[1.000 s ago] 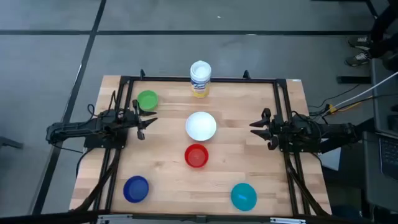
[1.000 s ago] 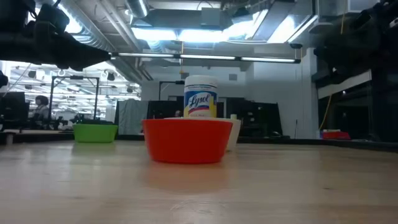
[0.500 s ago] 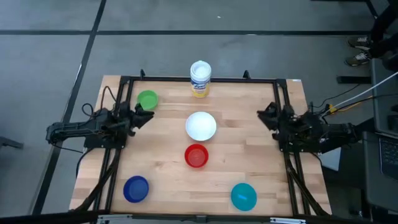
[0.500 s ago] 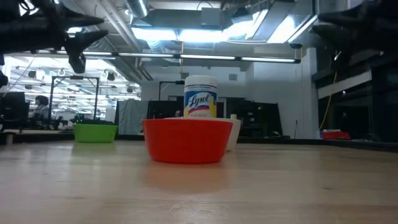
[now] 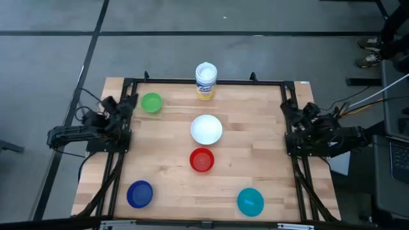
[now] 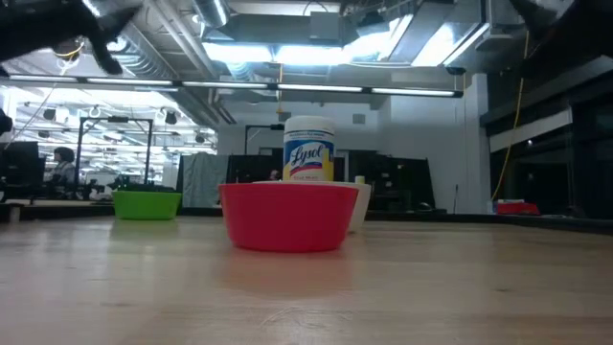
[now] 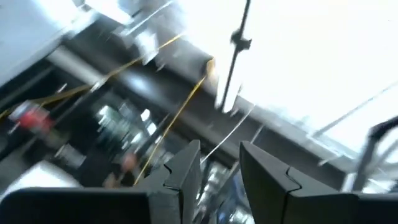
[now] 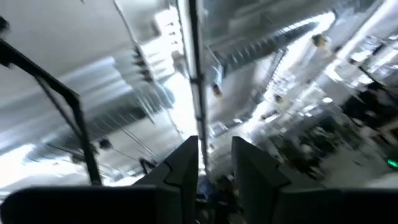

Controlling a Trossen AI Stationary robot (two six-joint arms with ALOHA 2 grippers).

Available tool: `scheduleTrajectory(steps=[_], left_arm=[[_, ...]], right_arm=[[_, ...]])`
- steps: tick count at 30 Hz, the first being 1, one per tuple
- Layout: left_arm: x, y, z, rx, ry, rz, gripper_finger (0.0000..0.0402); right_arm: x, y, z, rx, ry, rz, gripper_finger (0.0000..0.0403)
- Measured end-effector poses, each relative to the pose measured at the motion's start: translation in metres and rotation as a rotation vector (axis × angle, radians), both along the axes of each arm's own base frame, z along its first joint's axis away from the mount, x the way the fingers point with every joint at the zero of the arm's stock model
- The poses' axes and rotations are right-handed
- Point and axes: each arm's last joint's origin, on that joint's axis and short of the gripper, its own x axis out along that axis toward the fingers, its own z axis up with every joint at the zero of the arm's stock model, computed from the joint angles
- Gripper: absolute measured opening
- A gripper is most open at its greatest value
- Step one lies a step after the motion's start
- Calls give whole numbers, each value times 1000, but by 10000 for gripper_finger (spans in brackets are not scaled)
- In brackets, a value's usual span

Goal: Nest bowls inside each other
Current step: Stack the green bowl on the white bowl

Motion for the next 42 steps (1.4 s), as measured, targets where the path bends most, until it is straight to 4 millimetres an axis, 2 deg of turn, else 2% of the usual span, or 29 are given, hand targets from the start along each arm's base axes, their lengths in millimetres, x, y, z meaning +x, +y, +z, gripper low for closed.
scheduleTrajectory(steps=[2,3,6,9,12,15,18,20,22,25,29,33,38,42], left_arm=[[-5,-2,21,82,35,16,108],[-7,-2,32,106,105,35,107],[-9,-1,68,149,488,136,99],[-6,3,105,130,887,277,87],[13,9,136,140,1239,354,78],[45,16,149,162,1612,288,77],[83,29,139,152,1933,124,78],[107,40,121,132,2061,-8,78],[126,56,103,107,2086,-104,77],[139,88,69,-22,2095,-191,77],[134,130,34,-270,1992,-272,82],[118,157,20,-453,1971,-235,87],[105,172,15,-639,1913,-215,92],[110,175,4,-739,1935,-223,93]], right_arm=[[-3,0,13,-18,-8,11,102],[-4,1,21,-41,12,19,103],[-2,1,47,-81,186,15,104],[-1,1,76,-83,449,20,103],[-2,1,105,-37,741,38,98],[0,1,126,-29,1022,41,96],[4,2,141,-67,1269,61,97],[6,3,146,-86,1412,90,101],[7,3,149,-102,1510,105,105],[4,3,148,-113,1558,124,109],[-11,3,147,-73,1509,153,113],[-30,4,146,2,1434,221,117],[-43,4,147,24,1383,244,129],[-44,4,147,21,1380,243,139]])
